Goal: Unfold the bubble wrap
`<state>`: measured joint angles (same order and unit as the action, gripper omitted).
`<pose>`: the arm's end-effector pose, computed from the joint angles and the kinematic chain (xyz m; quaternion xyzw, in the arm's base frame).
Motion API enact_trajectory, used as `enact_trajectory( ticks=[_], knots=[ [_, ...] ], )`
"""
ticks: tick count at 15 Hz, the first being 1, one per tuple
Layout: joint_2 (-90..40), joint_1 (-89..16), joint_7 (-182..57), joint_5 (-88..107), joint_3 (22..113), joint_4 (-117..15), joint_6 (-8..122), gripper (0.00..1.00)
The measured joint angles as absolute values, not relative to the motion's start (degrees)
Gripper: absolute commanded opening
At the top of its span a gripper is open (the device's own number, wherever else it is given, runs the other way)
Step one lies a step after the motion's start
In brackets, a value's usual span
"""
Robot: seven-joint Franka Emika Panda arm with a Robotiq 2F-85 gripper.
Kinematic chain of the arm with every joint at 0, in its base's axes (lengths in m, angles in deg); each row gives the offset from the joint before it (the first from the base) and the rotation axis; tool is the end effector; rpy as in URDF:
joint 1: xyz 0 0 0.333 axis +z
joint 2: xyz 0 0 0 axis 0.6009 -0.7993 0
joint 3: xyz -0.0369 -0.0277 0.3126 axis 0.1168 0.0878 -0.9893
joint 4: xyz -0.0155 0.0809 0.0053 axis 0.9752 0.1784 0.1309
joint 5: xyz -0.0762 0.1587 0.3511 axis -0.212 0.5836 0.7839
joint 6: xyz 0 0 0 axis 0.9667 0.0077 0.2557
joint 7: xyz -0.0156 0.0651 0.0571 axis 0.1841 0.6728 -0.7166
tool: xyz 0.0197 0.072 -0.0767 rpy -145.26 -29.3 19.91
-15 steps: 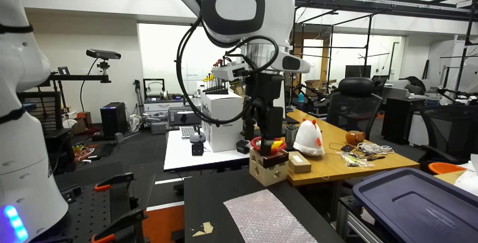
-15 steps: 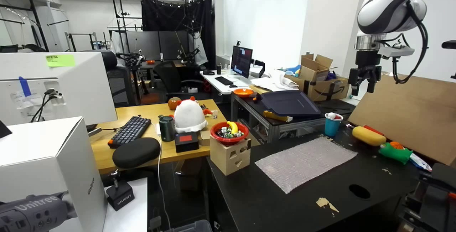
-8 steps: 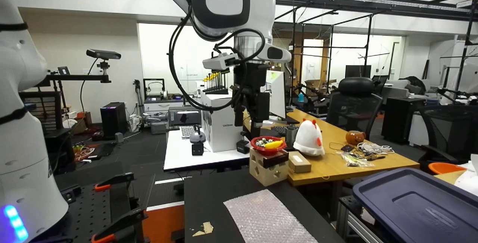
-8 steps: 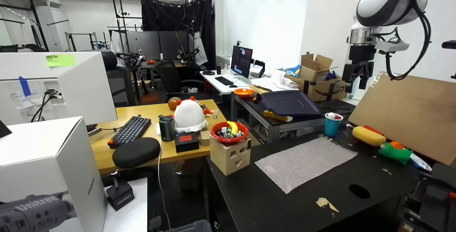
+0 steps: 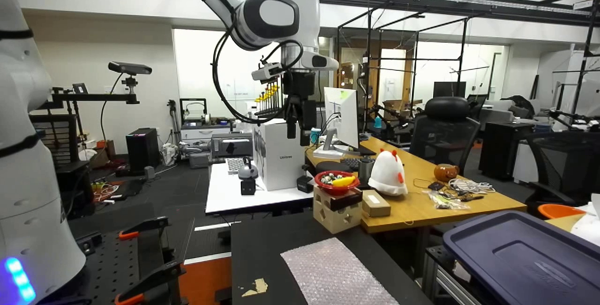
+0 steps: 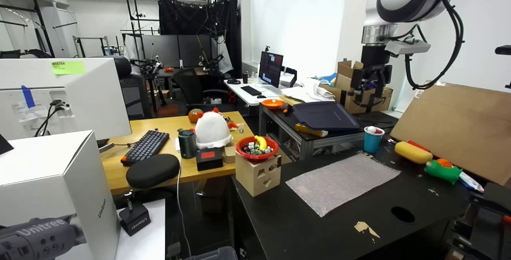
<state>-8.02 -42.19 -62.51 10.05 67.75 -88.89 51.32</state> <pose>0.5074 -0.0843 0.3578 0.9940 -0.1081 -0.0067 0.0135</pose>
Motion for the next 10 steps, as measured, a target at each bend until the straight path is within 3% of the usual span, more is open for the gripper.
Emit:
enact_trajectory(
  ticks=[10],
  knots=[
    [-10.7, -40.7, -56.2, 10.1, 66.7, -85.2, 49.8, 1.0]
  ],
)
